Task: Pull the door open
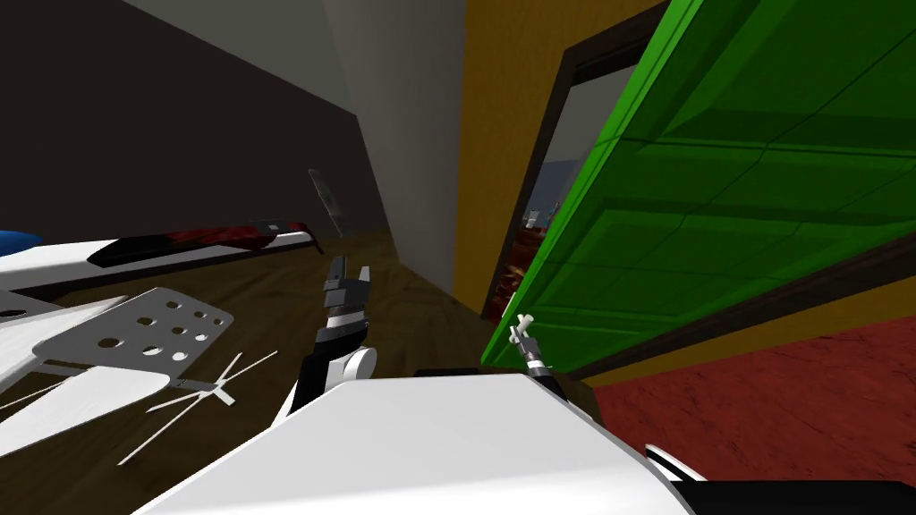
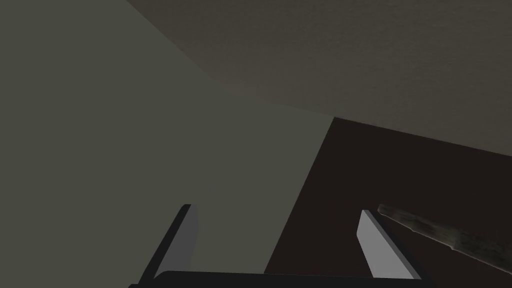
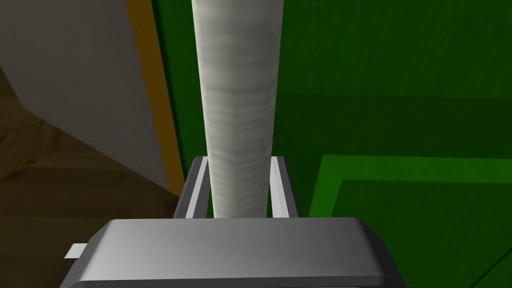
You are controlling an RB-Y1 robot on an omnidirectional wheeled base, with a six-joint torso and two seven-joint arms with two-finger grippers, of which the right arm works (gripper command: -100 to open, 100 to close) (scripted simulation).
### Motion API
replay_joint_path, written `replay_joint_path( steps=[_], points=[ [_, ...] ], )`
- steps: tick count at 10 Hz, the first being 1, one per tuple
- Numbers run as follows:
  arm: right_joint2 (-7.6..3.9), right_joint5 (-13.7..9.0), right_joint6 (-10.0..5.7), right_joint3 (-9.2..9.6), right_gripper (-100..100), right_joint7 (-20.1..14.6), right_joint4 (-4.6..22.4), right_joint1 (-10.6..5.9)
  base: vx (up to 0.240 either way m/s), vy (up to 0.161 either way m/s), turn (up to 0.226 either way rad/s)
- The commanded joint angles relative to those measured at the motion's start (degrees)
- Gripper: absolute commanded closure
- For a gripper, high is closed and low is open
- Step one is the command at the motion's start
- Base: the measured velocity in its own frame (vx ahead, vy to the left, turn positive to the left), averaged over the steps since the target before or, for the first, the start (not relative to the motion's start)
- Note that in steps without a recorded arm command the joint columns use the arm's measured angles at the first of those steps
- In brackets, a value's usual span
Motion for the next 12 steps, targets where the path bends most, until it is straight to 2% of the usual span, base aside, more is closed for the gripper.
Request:
replay_joint_path(
  steps=[1, 2, 3, 4, 5, 12],
  points=[
    [-1.09, 0.58, -1.69, 1.64, 100, -1.51, 0.27, 0.68, -0.244, -0.045, 0.144],
    [-1.58, 0.8, -2.35, 2.31, 100, -2.09, 0.3, 0.94, -0.245, -0.048, 0.12],
    [-1.23, 0.64, -1.81, 1.81, 100, -1.77, 0.56, 0.58, -0.111, -0.02, 0.021],
    [-1.66, 1.08, -2.88, 2.76, 100, -2.6, 0.94, 1.05, -0.15, -0.033, 0.107],
    [-1.8, 1.19, -3.21, 2.98, 100, -2.83, 1.06, 1.15, -0.197, -0.052, 0.129],
    [-3.97, 2.99, -8.37, 6.55, 100, -6.41, 2.94, 2.56, -0.204, -0.059, 0.131]
  ],
)
